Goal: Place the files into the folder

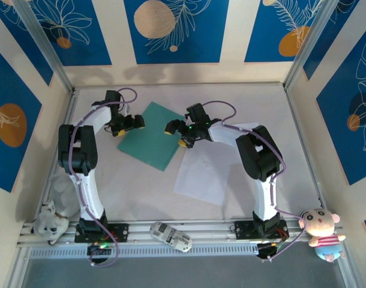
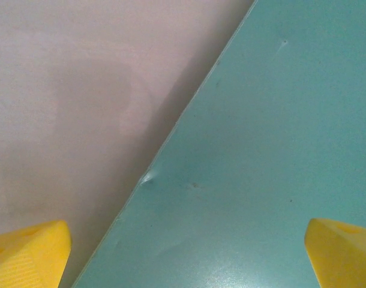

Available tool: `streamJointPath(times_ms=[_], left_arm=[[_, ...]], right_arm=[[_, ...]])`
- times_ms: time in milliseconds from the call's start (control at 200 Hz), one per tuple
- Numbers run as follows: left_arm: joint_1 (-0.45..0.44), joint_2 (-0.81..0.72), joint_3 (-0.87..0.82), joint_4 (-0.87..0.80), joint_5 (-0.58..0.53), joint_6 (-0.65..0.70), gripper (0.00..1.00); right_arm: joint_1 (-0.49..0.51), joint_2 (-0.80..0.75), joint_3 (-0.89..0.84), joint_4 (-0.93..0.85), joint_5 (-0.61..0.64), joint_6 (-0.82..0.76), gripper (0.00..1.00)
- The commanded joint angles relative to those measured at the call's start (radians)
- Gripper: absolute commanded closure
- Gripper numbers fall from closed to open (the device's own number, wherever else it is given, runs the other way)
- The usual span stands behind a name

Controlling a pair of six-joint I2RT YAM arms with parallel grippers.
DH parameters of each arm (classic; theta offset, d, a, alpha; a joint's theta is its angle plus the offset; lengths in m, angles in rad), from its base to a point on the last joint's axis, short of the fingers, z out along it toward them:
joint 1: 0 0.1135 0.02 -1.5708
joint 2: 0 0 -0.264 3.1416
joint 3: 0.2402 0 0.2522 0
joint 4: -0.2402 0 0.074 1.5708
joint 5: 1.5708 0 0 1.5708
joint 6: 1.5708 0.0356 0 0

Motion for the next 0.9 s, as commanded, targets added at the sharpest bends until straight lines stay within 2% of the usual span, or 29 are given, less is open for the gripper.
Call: streamJointPath(times_ms=[0, 895], left_arm=[[0.012, 0.015, 0.021, -0.035, 0.025, -0.008, 0.00], [0.013, 0.019, -0.007, -0.035, 0.067, -0.042, 0.00]], right_arm=[[0.008, 0.032, 0.017, -0.035, 0.009, -0.006, 0.12], [0.025, 0.110, 0.082, -0.016, -0.041, 0.005, 0.12]])
